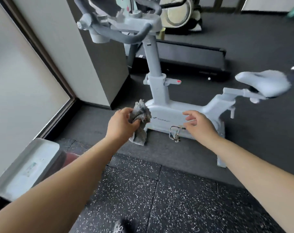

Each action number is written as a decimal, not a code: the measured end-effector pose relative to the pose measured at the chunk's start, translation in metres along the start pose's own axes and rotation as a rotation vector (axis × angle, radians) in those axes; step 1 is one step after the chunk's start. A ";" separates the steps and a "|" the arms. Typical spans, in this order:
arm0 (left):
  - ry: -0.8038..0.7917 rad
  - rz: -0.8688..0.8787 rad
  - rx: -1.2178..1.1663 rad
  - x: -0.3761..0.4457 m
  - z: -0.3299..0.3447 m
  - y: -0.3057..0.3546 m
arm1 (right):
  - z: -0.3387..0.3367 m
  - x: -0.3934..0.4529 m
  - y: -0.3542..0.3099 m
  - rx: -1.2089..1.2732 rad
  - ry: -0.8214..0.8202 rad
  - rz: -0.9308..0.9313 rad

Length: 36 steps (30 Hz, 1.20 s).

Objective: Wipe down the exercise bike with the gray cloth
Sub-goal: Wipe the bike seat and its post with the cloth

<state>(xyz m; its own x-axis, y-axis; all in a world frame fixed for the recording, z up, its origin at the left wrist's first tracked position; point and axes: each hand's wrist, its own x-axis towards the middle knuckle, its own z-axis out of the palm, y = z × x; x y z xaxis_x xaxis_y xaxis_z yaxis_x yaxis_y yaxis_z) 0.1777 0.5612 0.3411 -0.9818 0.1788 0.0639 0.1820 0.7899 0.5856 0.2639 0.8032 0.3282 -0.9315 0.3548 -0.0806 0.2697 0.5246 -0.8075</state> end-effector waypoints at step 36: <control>-0.225 0.086 -0.080 0.081 0.285 0.363 | -0.353 0.074 0.259 -0.005 0.233 0.168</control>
<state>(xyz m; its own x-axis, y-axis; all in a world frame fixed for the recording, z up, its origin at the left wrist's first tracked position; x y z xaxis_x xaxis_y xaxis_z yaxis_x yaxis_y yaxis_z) 0.1800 1.0296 0.3289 -0.9247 0.3761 -0.0598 0.2505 0.7190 0.6482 0.3511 1.2382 0.3190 -0.7926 0.6051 -0.0757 0.4169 0.4470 -0.7915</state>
